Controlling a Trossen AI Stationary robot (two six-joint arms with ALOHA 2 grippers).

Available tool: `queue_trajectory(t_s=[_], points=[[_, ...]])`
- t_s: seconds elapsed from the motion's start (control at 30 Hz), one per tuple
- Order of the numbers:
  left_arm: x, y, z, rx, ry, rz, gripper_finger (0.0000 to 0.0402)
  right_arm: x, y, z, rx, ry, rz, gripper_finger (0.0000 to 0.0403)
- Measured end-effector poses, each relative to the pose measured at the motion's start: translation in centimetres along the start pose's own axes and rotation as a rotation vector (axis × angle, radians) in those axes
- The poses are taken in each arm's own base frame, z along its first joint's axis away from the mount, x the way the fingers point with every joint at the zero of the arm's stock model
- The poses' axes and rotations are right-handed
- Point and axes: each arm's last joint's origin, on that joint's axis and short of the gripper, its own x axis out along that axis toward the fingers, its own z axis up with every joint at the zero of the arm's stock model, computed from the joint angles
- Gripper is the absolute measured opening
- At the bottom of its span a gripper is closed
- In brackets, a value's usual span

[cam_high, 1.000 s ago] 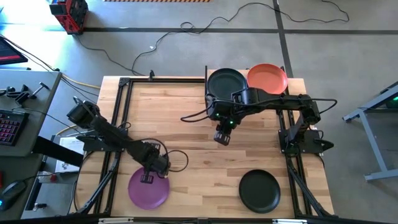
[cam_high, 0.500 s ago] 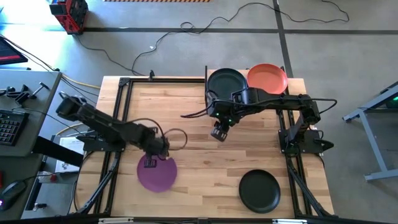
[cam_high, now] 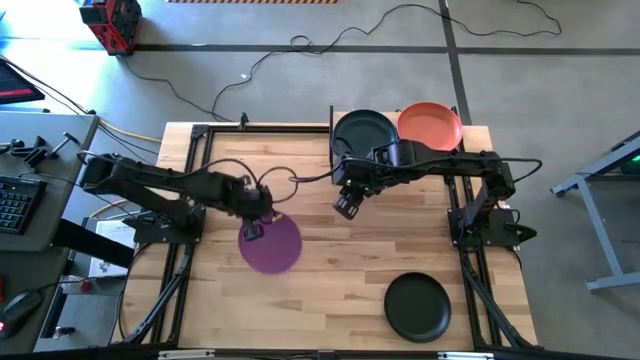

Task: Place and stack plates onto a shelf
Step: Stack the violet plate on top of the dark blue plate on the shelf

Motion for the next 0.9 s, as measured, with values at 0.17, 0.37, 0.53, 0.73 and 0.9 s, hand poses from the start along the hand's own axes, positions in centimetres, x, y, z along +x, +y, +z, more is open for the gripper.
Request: queue_trajectory(t_s=[0.17, 0.37, 0.53, 0.73, 0.9], points=[[-0.7, 1.7, 1.5, -0.077, -0.063, 0.057, 0.0001, 0.2, -0.7, 0.8, 0.032, -0.043, -0.011, 0.0154], [-1.8, 3.5, 3.4, -0.176, -0.16, 0.076, 0.0001, 0.4, -2.0, 1.8, 0.077, -0.072, -0.034, 0.0154], [-2.8, 4.9, 4.8, -0.246, -0.255, 0.098, 0.0001, 0.6, -3.2, 2.5, 0.111, -0.082, -0.047, 0.0154], [-3.6, 6.4, 6.1, -0.319, -0.347, 0.111, 0.0001, 0.9, -4.5, 3.3, 0.124, -0.098, -0.055, 0.0154], [-3.6, 7.3, 6.5, -0.362, -0.391, 0.132, 0.0001, 1.0, -5.3, 4.1, 0.148, -0.116, -0.004, 0.0154]])
